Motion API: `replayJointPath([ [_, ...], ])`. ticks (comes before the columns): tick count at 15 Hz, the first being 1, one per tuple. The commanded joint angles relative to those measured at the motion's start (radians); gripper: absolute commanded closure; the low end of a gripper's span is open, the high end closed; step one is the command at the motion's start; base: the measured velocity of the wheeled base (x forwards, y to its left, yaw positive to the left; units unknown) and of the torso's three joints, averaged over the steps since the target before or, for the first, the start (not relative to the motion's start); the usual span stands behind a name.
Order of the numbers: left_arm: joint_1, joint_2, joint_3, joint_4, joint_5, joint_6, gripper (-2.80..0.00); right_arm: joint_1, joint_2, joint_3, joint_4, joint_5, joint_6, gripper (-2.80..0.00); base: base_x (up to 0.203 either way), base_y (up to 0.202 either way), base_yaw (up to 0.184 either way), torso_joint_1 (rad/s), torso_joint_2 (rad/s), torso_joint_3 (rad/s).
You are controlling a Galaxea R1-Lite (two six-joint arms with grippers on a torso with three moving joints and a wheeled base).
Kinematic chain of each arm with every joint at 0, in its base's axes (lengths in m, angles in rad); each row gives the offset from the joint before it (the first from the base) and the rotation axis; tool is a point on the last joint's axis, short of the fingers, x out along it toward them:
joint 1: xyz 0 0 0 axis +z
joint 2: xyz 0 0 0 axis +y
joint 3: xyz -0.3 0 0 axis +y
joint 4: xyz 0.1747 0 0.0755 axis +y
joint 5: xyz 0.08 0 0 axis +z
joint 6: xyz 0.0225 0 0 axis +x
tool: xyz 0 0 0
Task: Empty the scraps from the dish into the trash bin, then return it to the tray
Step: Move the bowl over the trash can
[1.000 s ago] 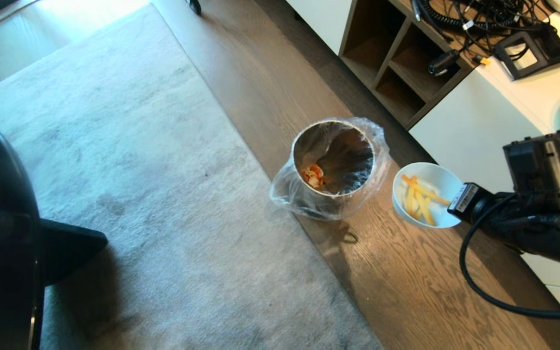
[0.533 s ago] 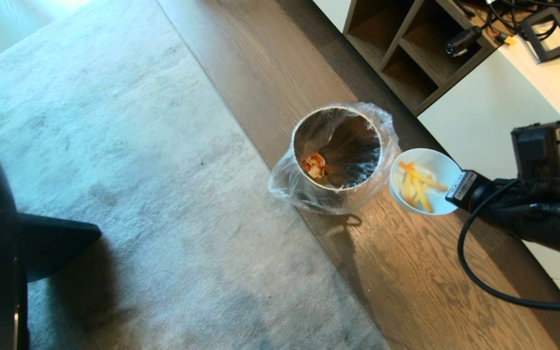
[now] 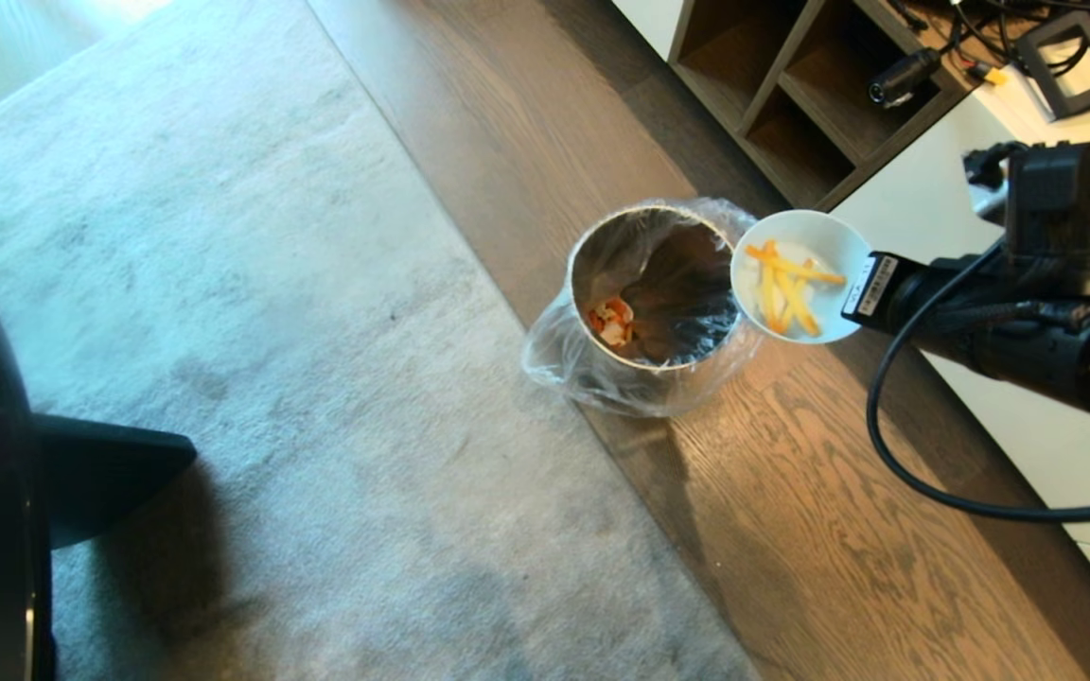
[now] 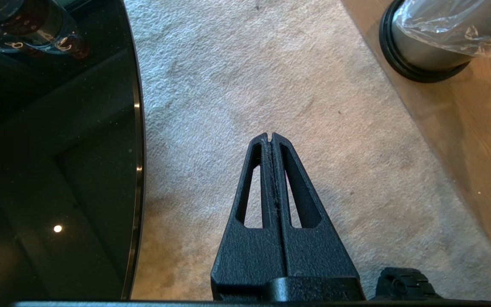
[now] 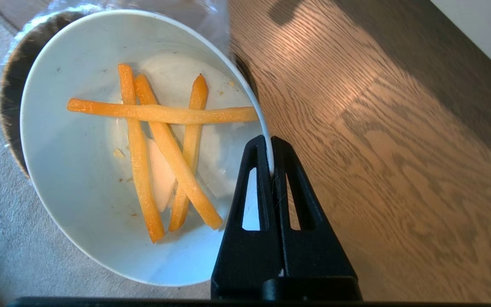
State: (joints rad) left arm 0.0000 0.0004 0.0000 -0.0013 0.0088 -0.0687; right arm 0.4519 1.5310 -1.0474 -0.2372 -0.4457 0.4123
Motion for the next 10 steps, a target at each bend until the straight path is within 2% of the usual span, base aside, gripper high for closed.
replayJointPath([
  [1, 0.000, 0.000, 0.000, 0.000, 0.000, 0.000, 0.00, 0.032, 0.052, -0.020, -0.068, -0.002, -0.084, 0.00, 0.000, 0.000, 0.000, 0.000, 0.00, 0.000],
  [4, 0.000, 0.000, 0.000, 0.000, 0.000, -0.002, 0.00, 0.105, 0.091, -0.018, -0.181, -0.002, -0.218, 0.00, 0.000, 0.000, 0.000, 0.000, 0.00, 0.000],
  [10, 0.000, 0.000, 0.000, 0.000, 0.000, -0.002, 0.00, 0.114, 0.171, 0.101, -0.535, -0.002, -0.535, 0.00, 0.000, 0.000, 0.000, 0.000, 0.00, 0.000],
])
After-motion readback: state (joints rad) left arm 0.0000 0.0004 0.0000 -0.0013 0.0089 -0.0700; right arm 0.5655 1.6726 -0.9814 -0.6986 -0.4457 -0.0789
